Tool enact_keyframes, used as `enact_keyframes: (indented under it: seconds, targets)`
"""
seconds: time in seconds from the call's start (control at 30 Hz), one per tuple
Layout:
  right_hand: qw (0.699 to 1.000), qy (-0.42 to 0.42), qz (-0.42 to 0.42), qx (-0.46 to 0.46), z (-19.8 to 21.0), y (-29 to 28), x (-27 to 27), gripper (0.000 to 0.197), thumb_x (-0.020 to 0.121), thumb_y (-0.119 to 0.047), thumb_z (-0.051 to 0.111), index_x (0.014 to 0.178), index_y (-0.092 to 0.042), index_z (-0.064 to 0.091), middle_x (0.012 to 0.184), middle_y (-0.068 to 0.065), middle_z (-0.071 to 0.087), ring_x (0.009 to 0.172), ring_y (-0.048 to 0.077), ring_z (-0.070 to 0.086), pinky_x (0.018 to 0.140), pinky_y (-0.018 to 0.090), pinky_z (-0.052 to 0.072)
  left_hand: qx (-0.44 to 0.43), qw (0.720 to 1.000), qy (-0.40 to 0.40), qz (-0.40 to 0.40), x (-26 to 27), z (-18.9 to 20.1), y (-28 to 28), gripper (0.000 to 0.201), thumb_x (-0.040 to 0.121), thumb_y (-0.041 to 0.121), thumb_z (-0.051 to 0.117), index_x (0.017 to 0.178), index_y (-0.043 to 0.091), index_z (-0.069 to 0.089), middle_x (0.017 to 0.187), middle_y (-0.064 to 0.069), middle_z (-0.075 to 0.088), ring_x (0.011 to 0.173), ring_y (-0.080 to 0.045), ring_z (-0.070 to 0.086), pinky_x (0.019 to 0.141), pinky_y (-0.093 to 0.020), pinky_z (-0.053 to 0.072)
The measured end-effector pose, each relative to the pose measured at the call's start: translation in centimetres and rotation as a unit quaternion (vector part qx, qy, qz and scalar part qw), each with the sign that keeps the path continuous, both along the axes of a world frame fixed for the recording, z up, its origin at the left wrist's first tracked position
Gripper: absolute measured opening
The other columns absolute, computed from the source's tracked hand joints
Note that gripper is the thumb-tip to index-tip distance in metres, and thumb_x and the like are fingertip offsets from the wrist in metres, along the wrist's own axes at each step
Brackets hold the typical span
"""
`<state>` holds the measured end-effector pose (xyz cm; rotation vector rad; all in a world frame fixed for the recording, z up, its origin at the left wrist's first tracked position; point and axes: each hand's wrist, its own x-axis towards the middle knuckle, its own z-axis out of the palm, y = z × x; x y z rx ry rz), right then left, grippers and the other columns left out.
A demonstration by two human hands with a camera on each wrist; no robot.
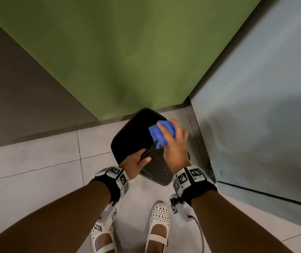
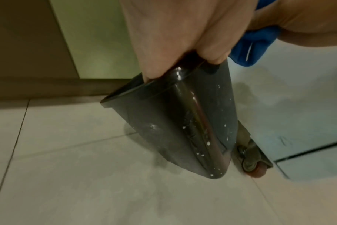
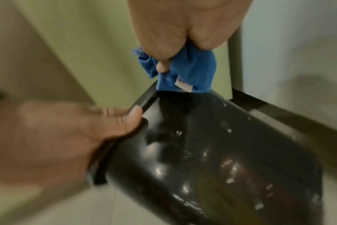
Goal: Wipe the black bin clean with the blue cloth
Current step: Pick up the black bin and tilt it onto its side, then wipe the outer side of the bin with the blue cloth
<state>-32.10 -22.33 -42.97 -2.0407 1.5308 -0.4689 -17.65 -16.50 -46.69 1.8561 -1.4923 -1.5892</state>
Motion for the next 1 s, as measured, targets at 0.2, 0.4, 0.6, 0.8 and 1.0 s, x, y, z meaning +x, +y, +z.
enact_keyframes:
  seconds: [0.2, 0.4, 0.6, 0.8, 1.0]
  targets:
    - [0.962, -0.101, -0.205, 0.149, -0.7, 0.3, 0.7, 0.062, 0.085, 0.006, 0.052, 0.138, -0.024, 0.039, 0.149, 0.008, 0.021, 0.13, 0.028, 0.025, 0.098, 0.021, 0.028, 0.046, 0.978, 0.117, 0.168, -0.7, -1.6, 2.3, 0.036, 0.098, 0.014, 0.042, 0.133, 0.008, 0.045, 0.123, -0.003, 0.057, 0.116, -0.015, 0.053, 0.093, -0.008, 0.041]
    - [0.969, 0.02, -0.059, 0.238, -3.7, 0.9, 2.4, 0.064, 0.091, -0.009, 0.051, 0.144, -0.032, 0.022, 0.156, 0.004, 0.004, 0.137, 0.033, 0.011, 0.113, 0.043, 0.025, 0.113, 0.939, 0.197, 0.258, 0.3, -2.1, 0.8, 0.02, 0.096, 0.017, 0.048, 0.115, 0.018, 0.053, 0.112, -0.01, 0.062, 0.108, -0.026, 0.058, 0.098, -0.036, 0.046]
    - [0.961, 0.144, 0.018, 0.237, -6.1, 1.9, 2.9, 0.069, 0.093, -0.026, 0.05, 0.146, -0.034, 0.007, 0.157, 0.003, -0.004, 0.141, 0.035, 0.004, 0.114, 0.048, 0.021, 0.231, 0.867, 0.265, 0.355, 1.9, -2.0, -1.7, 0.056, 0.092, 0.057, 0.036, 0.116, 0.014, 0.062, 0.1, -0.009, 0.073, 0.098, -0.023, 0.067, 0.092, -0.037, 0.051]
    - [0.97, 0.118, 0.055, 0.203, -7.0, 1.7, 4.9, 0.06, 0.096, -0.033, 0.042, 0.147, -0.025, 0.012, 0.158, 0.007, -0.003, 0.143, 0.036, -0.005, 0.118, 0.046, 0.011, 0.318, 0.86, 0.21, 0.34, 3.4, -3.8, -2.7, 0.068, 0.095, 0.058, 0.013, 0.132, 0.014, 0.049, 0.123, -0.012, 0.061, 0.11, -0.025, 0.057, 0.087, -0.036, 0.043]
    - [0.975, 0.136, 0.069, 0.161, -8.0, 1.6, 7.4, 0.071, 0.086, -0.061, 0.012, 0.147, -0.025, 0.014, 0.158, 0.007, 0.0, 0.143, 0.039, -0.004, 0.117, 0.046, 0.005, 0.282, 0.847, 0.241, 0.381, 3.6, -4.3, -3.3, 0.058, 0.099, 0.046, 0.023, 0.129, 0.005, 0.05, 0.112, -0.01, 0.062, 0.106, -0.023, 0.058, 0.084, -0.033, 0.046]
